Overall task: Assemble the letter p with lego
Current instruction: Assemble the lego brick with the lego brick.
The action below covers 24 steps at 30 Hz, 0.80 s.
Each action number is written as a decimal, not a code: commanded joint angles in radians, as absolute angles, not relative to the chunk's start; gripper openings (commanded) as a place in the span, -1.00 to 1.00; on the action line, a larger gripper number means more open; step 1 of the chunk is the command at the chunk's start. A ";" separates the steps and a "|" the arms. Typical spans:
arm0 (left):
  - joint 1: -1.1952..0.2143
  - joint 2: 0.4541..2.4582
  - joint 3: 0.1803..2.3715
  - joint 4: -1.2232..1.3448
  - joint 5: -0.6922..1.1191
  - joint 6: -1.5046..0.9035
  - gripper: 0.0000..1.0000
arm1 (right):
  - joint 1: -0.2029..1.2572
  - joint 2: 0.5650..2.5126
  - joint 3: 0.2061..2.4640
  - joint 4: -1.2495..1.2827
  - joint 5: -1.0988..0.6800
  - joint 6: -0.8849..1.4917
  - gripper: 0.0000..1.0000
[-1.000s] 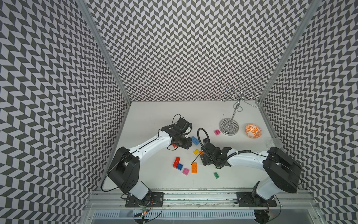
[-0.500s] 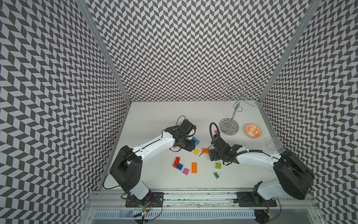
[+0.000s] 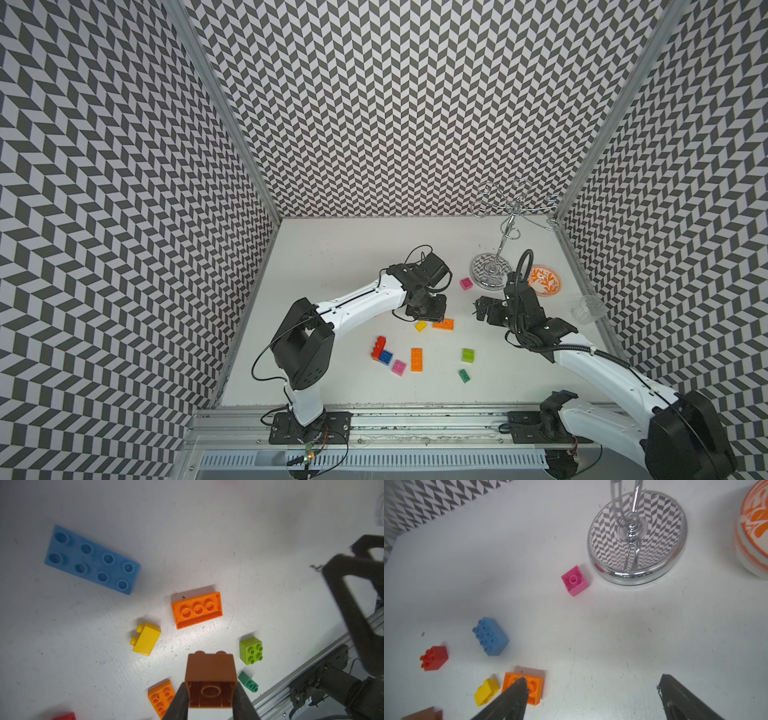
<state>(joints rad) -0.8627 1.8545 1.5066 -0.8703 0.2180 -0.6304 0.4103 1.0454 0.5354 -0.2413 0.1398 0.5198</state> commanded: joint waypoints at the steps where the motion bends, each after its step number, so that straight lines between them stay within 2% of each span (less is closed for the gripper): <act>1: -0.906 1.988 1.644 -1.065 0.198 -0.735 -0.92 | 0.376 0.982 0.479 -0.155 0.127 0.563 0.98; 9: -0.911 2.199 1.925 -1.292 0.041 -0.750 -0.91 | 0.351 0.876 0.419 -0.147 0.111 0.576 0.98; 14: -0.911 2.285 2.054 -1.355 0.008 -0.751 -0.91 | 0.348 0.870 0.408 -0.137 0.098 0.577 0.98; 24: -0.890 2.335 2.100 -1.353 0.022 -0.725 -0.91 | 0.347 0.873 0.394 -0.114 0.078 0.575 0.98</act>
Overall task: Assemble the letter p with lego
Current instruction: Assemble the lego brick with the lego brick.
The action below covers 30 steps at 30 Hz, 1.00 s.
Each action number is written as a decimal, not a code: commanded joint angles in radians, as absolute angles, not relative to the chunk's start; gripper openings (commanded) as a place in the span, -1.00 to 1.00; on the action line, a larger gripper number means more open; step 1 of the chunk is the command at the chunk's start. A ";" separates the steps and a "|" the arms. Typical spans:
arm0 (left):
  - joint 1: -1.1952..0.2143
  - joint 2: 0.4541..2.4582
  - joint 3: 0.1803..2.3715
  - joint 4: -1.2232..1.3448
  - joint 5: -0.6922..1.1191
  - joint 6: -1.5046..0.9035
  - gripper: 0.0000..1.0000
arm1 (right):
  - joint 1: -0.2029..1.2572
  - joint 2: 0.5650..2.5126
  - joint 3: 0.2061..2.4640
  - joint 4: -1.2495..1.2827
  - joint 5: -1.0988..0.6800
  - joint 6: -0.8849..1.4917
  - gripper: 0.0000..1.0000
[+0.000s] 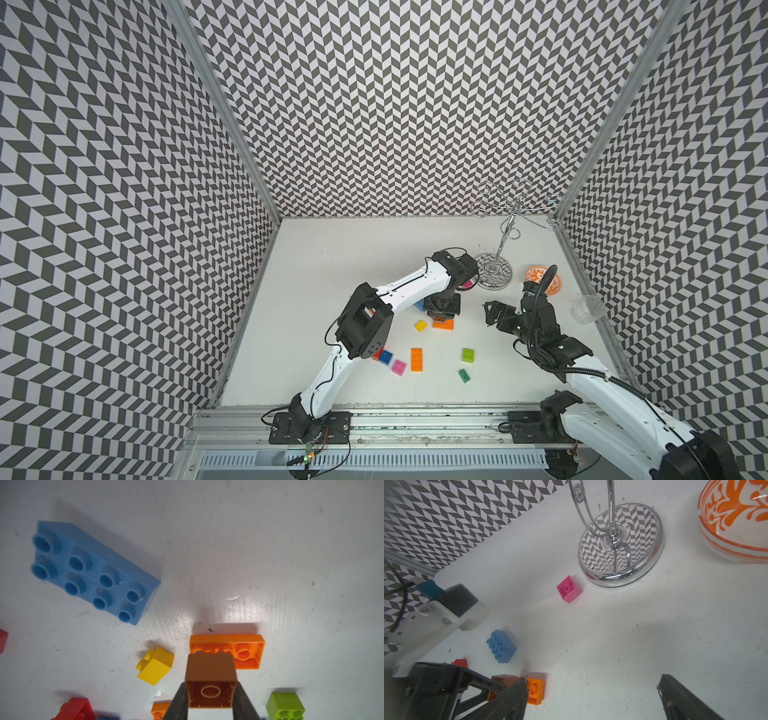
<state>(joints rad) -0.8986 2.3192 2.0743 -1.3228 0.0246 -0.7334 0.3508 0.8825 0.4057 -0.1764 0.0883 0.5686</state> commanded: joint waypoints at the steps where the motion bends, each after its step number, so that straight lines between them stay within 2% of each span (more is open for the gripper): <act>1: -0.889 2.340 2.103 -1.352 0.030 -0.724 -0.91 | 0.347 0.874 0.394 -0.114 0.078 0.574 0.99; 30: -0.889 2.381 2.025 -1.295 0.086 -0.738 -0.92 | 0.347 0.857 0.373 -0.096 0.061 0.571 0.99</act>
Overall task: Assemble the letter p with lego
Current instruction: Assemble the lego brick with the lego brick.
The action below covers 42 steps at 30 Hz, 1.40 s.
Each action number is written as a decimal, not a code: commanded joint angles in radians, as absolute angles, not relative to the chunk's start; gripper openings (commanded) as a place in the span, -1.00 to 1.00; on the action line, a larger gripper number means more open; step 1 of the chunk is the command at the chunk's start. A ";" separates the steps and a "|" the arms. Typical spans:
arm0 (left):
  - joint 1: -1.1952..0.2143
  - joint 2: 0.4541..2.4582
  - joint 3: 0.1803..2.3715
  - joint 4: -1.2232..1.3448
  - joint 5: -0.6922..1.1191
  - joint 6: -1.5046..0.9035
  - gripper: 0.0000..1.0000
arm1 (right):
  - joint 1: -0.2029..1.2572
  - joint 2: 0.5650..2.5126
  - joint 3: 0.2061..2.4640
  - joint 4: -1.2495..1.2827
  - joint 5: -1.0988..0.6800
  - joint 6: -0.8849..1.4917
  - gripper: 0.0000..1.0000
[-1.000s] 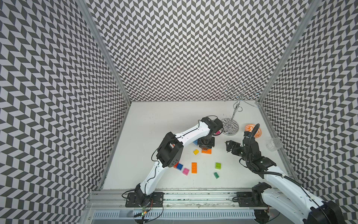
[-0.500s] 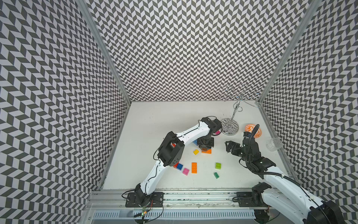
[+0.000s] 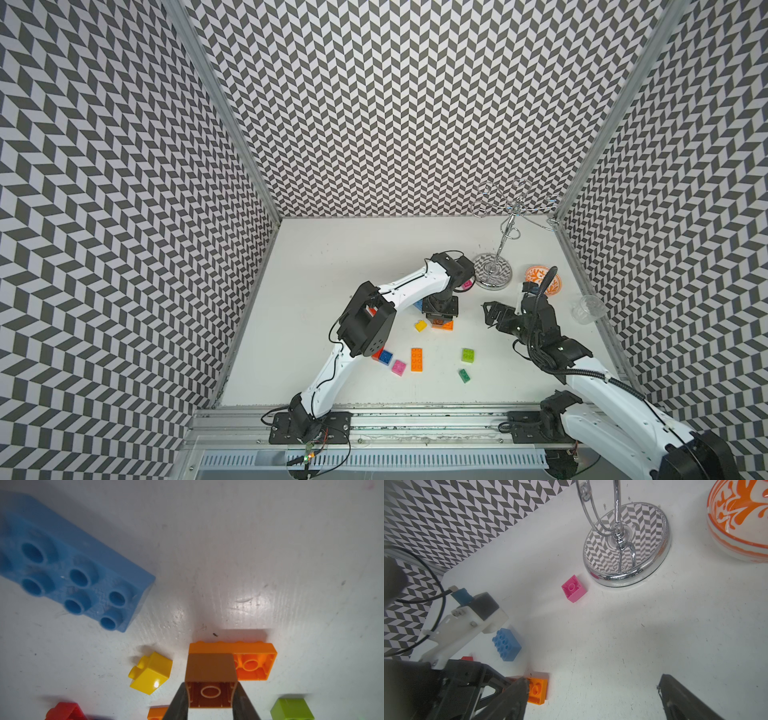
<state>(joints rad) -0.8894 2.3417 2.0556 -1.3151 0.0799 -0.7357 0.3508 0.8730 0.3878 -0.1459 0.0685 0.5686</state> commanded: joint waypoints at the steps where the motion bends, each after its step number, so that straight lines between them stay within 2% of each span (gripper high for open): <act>1: -0.888 2.383 2.023 -1.296 0.086 -0.735 -0.92 | 0.347 0.856 0.373 -0.096 0.063 0.572 0.99; 11: -0.888 2.407 1.983 -1.261 0.102 -0.718 -0.92 | 0.346 0.850 0.367 -0.093 0.060 0.568 0.98; 14: -0.893 2.388 2.015 -1.250 0.112 -0.706 -0.86 | 0.347 0.849 0.367 -0.087 0.043 0.556 0.98; 15: -0.895 2.377 2.034 -1.249 0.109 -0.703 -0.80 | 0.347 0.850 0.365 -0.086 0.038 0.550 0.98; 20: -0.900 2.302 2.083 -1.242 0.045 -0.706 -0.05 | 0.346 0.849 0.365 -0.084 -0.005 0.509 0.98; 27: -0.901 2.199 2.025 -1.174 0.020 -0.715 0.17 | 0.347 0.854 0.363 -0.078 -0.062 0.493 0.98; 31: -0.901 2.070 1.919 -1.096 -0.039 -0.712 0.31 | 0.347 0.856 0.360 -0.065 -0.100 0.469 0.98; 34: -0.898 1.929 1.763 -0.985 -0.093 -0.702 0.42 | 0.347 0.864 0.354 -0.042 -0.171 0.435 0.98; 36: -0.898 1.824 1.635 -0.879 -0.130 -0.679 0.65 | 0.347 0.868 0.352 -0.023 -0.226 0.417 0.97; 37: -0.897 1.767 1.564 -0.808 -0.136 -0.657 0.93 | 0.348 0.871 0.351 -0.010 -0.259 0.410 0.95; 38: -0.896 1.705 1.481 -0.727 -0.133 -0.632 0.99 | 0.349 0.873 0.351 -0.001 -0.283 0.403 0.94; 42: -0.864 1.500 1.183 -0.422 -0.062 -0.612 1.00 | 0.355 0.879 0.369 -0.008 -0.307 0.392 0.90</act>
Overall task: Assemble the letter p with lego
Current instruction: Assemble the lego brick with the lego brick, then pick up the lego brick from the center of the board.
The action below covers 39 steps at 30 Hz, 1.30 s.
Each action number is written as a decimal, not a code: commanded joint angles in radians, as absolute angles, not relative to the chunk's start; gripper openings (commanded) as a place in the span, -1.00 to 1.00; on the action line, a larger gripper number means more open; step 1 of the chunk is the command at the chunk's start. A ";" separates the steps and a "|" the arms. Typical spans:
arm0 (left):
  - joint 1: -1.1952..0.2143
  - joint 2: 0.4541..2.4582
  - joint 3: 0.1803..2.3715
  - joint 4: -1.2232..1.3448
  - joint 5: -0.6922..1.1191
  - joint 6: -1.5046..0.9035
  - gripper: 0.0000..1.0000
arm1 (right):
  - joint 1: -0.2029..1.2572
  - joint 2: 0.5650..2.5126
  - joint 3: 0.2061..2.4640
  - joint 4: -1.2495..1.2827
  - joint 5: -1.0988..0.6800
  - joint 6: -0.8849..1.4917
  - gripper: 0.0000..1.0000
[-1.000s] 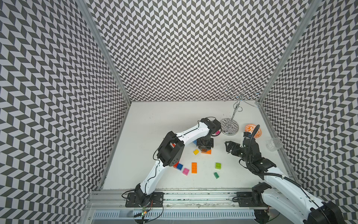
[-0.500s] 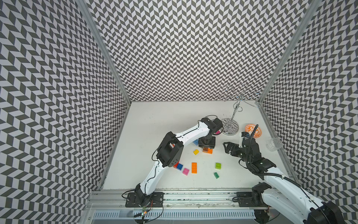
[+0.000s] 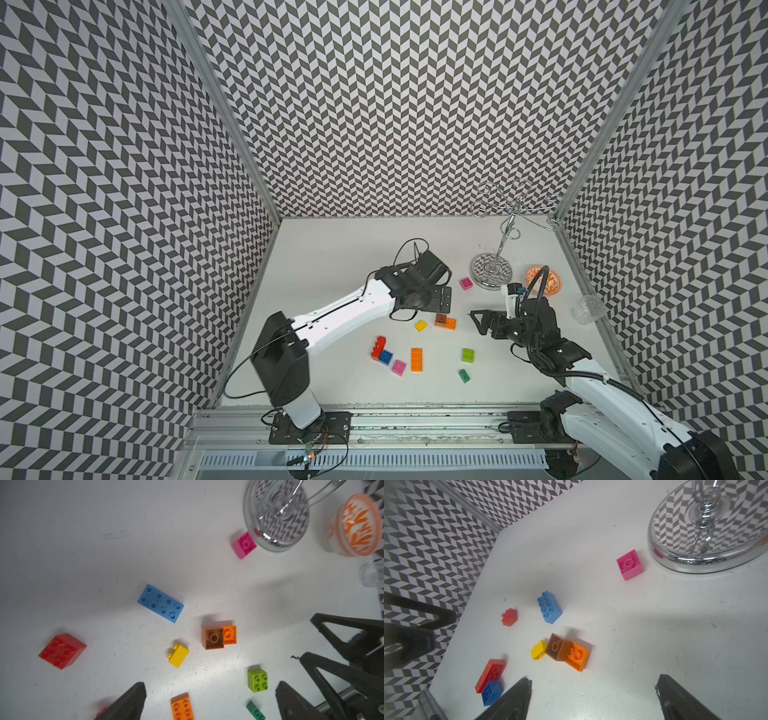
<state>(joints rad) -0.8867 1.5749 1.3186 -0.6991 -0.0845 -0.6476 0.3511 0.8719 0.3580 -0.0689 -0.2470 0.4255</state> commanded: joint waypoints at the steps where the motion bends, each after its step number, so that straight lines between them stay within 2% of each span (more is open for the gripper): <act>1: -0.833 1.466 1.116 -0.352 -0.012 -0.620 1.00 | 0.356 0.880 0.376 -0.013 -0.315 0.390 0.89; 5: -0.693 1.392 0.952 -0.207 0.140 -0.683 1.00 | 0.362 0.870 0.394 -0.040 -0.320 0.377 0.83; 7: -0.659 1.387 0.921 -0.190 0.148 -0.681 1.00 | 0.365 0.859 0.389 -0.034 -0.331 0.376 0.79; 16: -0.604 1.495 0.904 -0.156 0.294 -0.758 1.00 | 0.376 0.876 0.380 -0.020 -0.328 0.375 0.66; 17: -0.606 1.514 0.920 -0.193 0.263 -0.808 0.99 | 0.377 0.879 0.378 -0.018 -0.327 0.376 0.65; 23: -0.648 1.693 1.133 -0.539 0.195 -1.003 0.65 | 0.377 0.898 0.365 0.012 -0.325 0.385 0.60; 33: -0.719 1.866 1.329 -0.788 0.152 -1.173 0.68 | 0.379 0.891 0.366 0.005 -0.318 0.391 0.58; 39: -0.728 1.954 1.393 -0.860 0.141 -1.229 0.61 | 0.379 0.870 0.362 0.000 -0.328 0.391 0.58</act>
